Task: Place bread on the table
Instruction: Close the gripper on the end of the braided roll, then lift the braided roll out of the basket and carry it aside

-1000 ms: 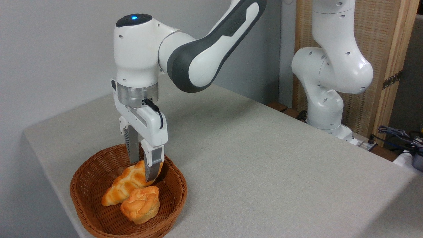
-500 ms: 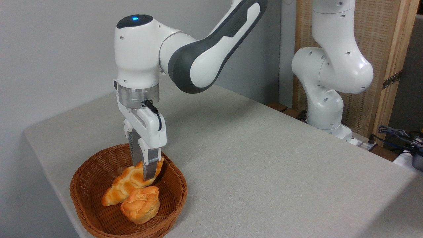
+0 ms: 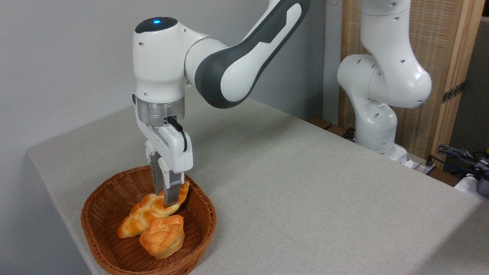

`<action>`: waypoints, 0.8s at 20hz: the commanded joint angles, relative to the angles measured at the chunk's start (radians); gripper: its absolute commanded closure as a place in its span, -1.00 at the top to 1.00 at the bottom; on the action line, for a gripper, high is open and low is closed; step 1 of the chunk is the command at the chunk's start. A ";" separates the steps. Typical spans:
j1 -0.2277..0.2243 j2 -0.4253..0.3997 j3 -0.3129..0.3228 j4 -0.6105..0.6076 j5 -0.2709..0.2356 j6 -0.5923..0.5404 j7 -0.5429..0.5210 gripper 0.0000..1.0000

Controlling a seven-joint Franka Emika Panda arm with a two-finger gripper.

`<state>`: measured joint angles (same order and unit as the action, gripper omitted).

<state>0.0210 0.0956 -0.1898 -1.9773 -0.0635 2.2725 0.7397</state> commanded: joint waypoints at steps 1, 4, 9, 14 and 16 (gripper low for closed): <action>-0.001 -0.007 0.007 0.000 -0.002 0.019 0.009 -0.42; -0.001 -0.017 0.027 0.011 -0.025 0.004 0.000 -0.42; -0.001 -0.040 0.064 0.142 -0.131 -0.131 0.000 -0.42; 0.014 -0.163 0.063 0.143 -0.147 -0.319 0.012 -0.42; 0.017 -0.213 0.056 0.138 -0.147 -0.454 0.029 -0.41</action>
<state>0.0282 -0.0238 -0.1325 -1.8175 -0.1887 1.9785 0.7393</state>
